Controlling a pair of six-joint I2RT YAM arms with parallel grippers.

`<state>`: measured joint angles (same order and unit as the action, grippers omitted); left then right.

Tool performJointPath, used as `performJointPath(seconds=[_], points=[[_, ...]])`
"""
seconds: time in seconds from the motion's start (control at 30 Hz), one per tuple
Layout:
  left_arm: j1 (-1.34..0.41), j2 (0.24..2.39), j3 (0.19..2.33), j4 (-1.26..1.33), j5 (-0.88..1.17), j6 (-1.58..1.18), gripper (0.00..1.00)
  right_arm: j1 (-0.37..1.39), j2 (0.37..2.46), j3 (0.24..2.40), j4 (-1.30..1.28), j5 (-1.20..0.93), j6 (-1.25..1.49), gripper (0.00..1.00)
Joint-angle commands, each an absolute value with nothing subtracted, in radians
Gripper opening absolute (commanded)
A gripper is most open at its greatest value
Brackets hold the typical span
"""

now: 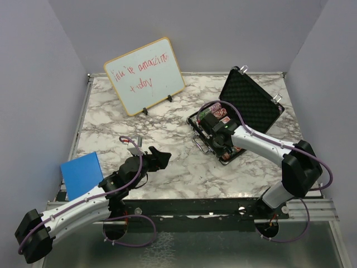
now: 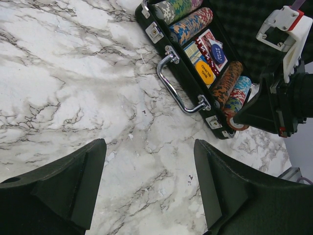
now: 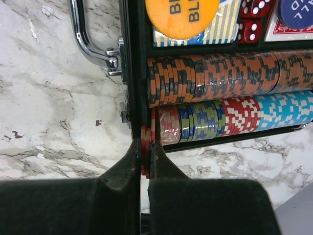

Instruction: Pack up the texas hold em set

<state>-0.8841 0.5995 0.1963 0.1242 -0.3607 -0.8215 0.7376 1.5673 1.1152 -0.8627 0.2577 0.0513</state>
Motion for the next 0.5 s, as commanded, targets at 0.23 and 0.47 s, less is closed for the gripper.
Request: performJointPath(seconds=[0.23, 0.47], points=[[-0.884, 0.597, 0.206, 0.117, -0.382, -0.805, 0.79, 0.727, 1.533, 1.088, -0.854, 0.3, 0.009, 0.0], [-0.884, 0.601, 0.209, 0.12, -0.383, -0.801, 0.79, 0.727, 1.579, 1.096, -0.861, 0.305, -0.003, 0.12]])
